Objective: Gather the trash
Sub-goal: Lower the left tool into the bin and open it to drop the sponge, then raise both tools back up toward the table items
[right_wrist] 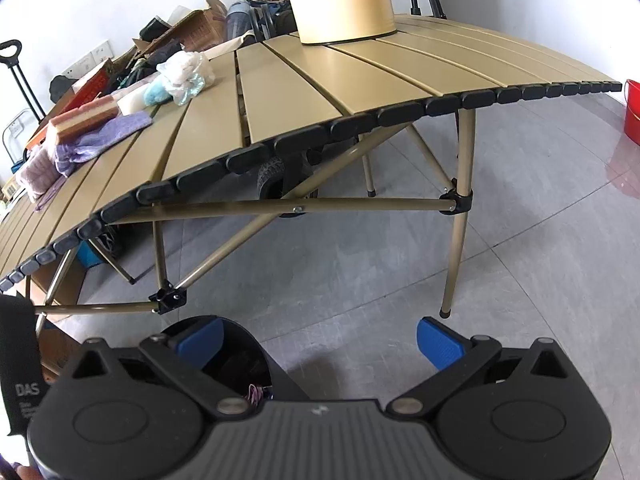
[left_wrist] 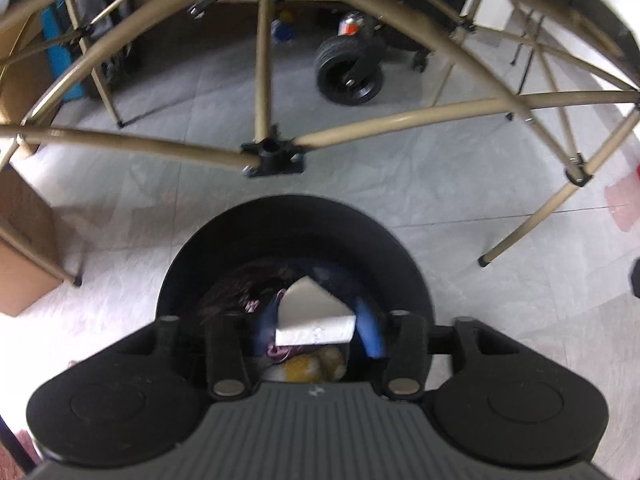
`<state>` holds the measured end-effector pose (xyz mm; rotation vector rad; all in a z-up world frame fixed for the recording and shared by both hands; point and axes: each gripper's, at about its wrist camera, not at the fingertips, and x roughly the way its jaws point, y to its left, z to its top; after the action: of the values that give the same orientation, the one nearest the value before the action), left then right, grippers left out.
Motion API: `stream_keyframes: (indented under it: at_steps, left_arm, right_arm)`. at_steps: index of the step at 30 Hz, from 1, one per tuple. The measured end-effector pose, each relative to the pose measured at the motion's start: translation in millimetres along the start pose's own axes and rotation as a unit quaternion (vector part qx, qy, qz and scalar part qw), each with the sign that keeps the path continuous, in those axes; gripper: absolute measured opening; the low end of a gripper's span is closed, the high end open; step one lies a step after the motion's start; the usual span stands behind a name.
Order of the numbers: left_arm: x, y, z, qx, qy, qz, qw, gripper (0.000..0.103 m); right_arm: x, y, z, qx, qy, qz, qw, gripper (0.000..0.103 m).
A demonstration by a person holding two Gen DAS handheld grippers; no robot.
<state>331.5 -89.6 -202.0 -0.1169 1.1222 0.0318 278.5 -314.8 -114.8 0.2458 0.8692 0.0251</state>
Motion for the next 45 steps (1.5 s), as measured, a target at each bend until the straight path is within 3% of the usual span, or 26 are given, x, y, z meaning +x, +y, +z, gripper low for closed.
stream_keyframes:
  at_steps: [1, 3, 12, 28, 45]
  left_arm:
    - [2, 2, 0, -0.007, 0.005, 0.004, 1.0, 0.083]
    - [2, 7, 0, -0.021, 0.007, 0.015, 0.9997, 0.1]
    - [5, 15, 2, -0.037, 0.024, 0.027, 0.9987, 0.103]
    - [-8, 17, 2, -0.036, 0.004, 0.02, 0.9991, 0.103]
    - [-56, 18, -2, -0.014, -0.077, -0.015, 0.9968, 0.103]
  right_arm:
    - [0, 0, 0, 0.0, 0.0, 0.0, 1.0, 0.103]
    - [0, 1, 0, -0.001, 0.0, 0.001, 1.0, 0.103]
    - [1, 2, -1, -0.004, 0.0, 0.0, 1.0, 0.103]
    - [4, 6, -3, -0.012, 0.002, 0.0, 1.0, 0.103]
    - [-16, 10, 2, -0.016, -0.042, 0.029, 0.999, 0.103]
